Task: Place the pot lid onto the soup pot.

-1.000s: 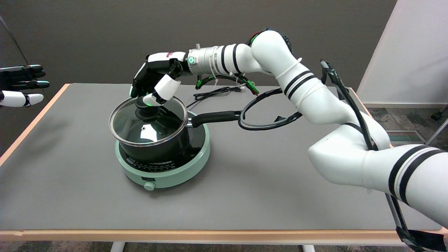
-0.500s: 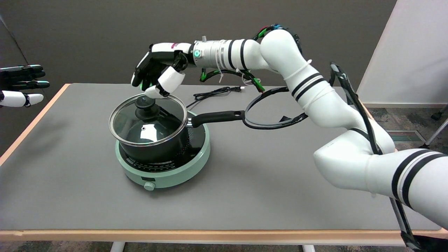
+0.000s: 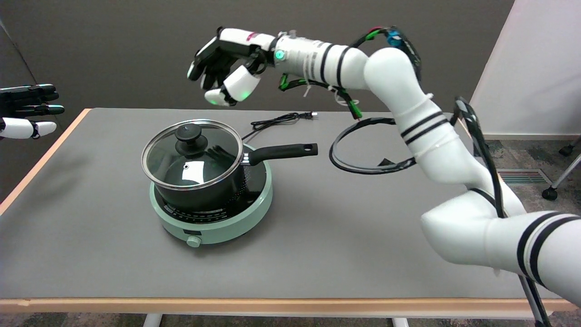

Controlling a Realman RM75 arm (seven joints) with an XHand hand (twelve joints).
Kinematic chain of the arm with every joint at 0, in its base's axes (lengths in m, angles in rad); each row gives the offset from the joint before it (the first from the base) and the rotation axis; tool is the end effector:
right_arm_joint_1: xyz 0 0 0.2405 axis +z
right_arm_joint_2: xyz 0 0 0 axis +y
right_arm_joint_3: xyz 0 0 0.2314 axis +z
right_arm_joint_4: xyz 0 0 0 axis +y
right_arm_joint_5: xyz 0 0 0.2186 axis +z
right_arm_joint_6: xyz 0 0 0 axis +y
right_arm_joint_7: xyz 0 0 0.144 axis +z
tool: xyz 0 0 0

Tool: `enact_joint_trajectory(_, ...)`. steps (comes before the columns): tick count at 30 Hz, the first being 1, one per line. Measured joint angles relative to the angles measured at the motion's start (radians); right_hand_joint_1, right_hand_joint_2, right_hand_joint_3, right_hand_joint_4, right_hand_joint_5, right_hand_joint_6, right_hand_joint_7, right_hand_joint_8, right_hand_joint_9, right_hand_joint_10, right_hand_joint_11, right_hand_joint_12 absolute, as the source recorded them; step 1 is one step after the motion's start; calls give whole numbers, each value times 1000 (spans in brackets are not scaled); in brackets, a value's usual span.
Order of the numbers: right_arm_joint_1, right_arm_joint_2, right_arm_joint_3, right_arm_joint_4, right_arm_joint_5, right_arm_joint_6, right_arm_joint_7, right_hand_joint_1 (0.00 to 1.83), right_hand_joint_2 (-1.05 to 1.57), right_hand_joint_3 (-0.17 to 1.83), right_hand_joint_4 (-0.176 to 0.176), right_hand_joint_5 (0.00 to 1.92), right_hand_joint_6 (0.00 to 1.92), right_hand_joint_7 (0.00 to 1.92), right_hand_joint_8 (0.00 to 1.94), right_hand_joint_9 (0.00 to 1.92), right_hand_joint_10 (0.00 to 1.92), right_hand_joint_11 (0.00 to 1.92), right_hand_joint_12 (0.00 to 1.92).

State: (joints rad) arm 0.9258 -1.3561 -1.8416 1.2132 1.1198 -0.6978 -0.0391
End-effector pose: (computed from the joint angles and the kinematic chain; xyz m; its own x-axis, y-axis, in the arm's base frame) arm -0.0375 -0.4840 0.1671 0.8351 -0.3600 0.4160 -0.5478 -0.4744 0.6891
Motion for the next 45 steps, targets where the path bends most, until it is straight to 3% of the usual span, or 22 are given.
enact_joint_trajectory(18, -304, 81, 263, 417, -284, 206, 91, 1033, 591, 897, -20, 695, 510, 928, 533, 903, 1004, 365, 1903)
enact_joint_trajectory(24, -412, 93, 362, 506, -366, 325, 105, 971, 647, 852, -21, 718, 480, 953, 515, 904, 1046, 397, 1917)
enact_joint_trajectory(30, -518, 100, 452, 558, -400, 464, 125, 953, 672, 822, -82, 699, 428, 926, 552, 853, 1193, 308, 1921)
enact_joint_trajectory(31, -541, 102, 469, 566, -400, 488, 130, 936, 694, 805, -103, 686, 405, 885, 555, 808, 1190, 218, 1896)
enact_joint_trajectory(32, -556, 103, 482, 571, -397, 507, 135, 915, 717, 781, -124, 670, 384, 835, 547, 773, 1166, 113, 1827)
enact_joint_trajectory(37, -648, 113, 553, 597, -343, 601, 157, 799, 770, 731, -166, 617, 319, 737, 429, 717, 960, 129, 1744)
enact_joint_trajectory(45, -792, 151, 638, 623, -179, 720, 184, 754, 777, 724, -176, 599, 304, 727, 413, 711, 939, 138, 1707)
